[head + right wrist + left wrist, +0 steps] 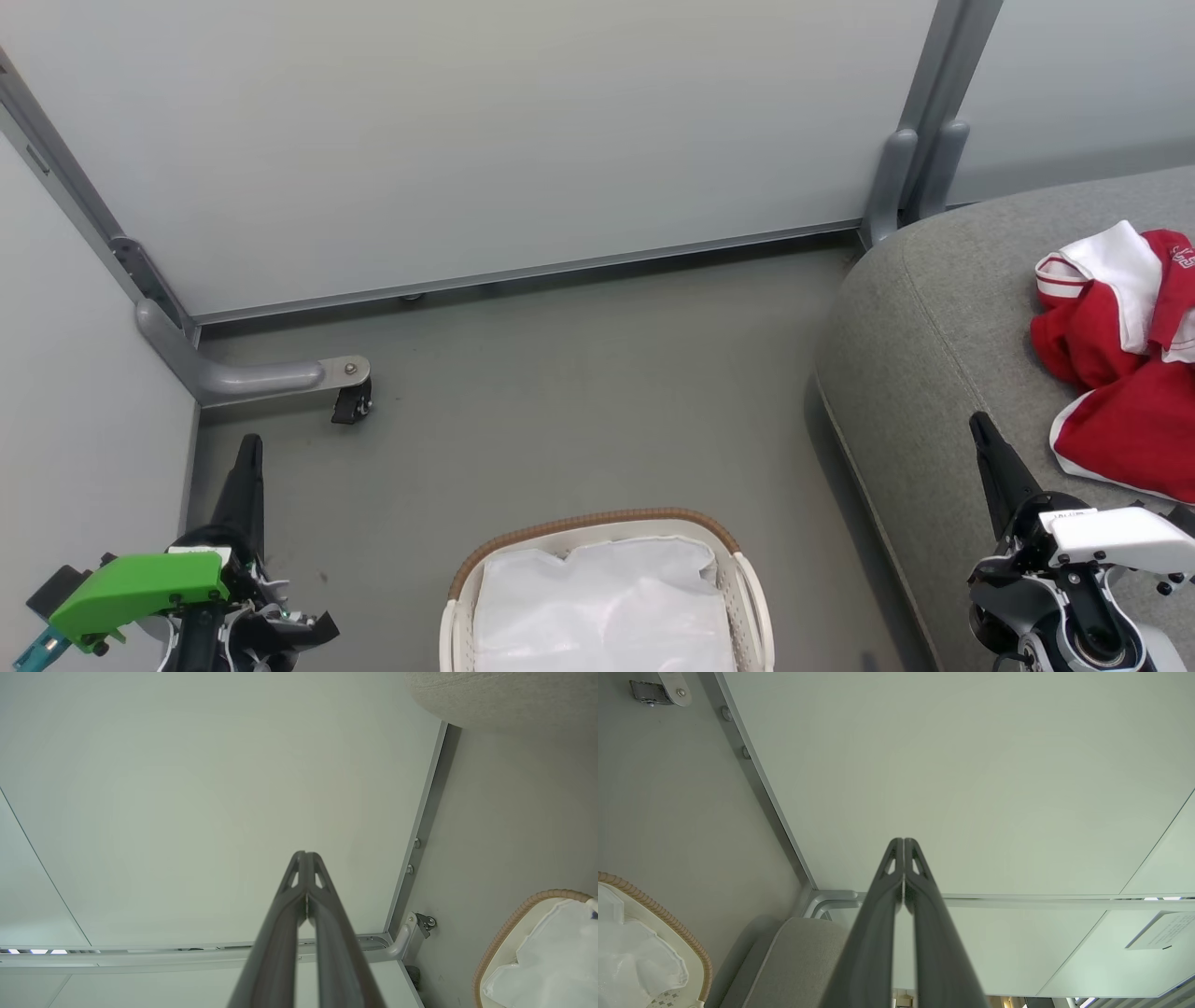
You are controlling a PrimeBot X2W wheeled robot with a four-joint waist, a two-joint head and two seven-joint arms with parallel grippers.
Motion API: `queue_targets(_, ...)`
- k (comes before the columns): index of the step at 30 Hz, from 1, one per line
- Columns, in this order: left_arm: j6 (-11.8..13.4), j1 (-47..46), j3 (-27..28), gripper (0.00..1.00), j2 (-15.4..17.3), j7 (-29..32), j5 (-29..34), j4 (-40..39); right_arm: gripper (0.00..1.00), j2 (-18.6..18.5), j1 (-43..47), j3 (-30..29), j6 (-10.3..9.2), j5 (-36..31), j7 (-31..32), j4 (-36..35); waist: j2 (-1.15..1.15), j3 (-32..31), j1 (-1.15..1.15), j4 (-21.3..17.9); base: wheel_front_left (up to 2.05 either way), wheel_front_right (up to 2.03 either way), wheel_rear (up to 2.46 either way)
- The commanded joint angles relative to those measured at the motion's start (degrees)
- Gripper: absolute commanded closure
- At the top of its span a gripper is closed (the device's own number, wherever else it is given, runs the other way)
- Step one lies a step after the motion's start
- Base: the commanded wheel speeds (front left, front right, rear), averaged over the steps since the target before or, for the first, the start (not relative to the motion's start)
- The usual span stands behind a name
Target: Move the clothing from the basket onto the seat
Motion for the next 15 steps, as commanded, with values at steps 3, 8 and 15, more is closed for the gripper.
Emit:
queue_targets(3,-0.22,-0.48,0.15,1.00,0.03,0.19,-0.13,-0.02,1.00,-0.34,0.60,-0.09,-0.02,0.19,0.08,-0.21,0.00,0.00,0.00,0.00,0.00,0.00,0.00)
queue_targets(8,-0.22,-0.48,0.16,1.00,0.03,0.19,-0.13,-0.02,1.00,-0.34,0.60,-0.09,-0.02,0.20,0.08,-0.21,0.00,0.00,0.00,0.00,0.00,0.00,0.00)
queue_targets(15,-0.22,-0.48,0.16,1.00,0.03,0.19,-0.12,-0.02,1.00,-0.34,0.60,-0.09,-0.02,0.20,0.08,-0.21,0.00,0.00,0.00,0.00,0.00,0.00,0.00)
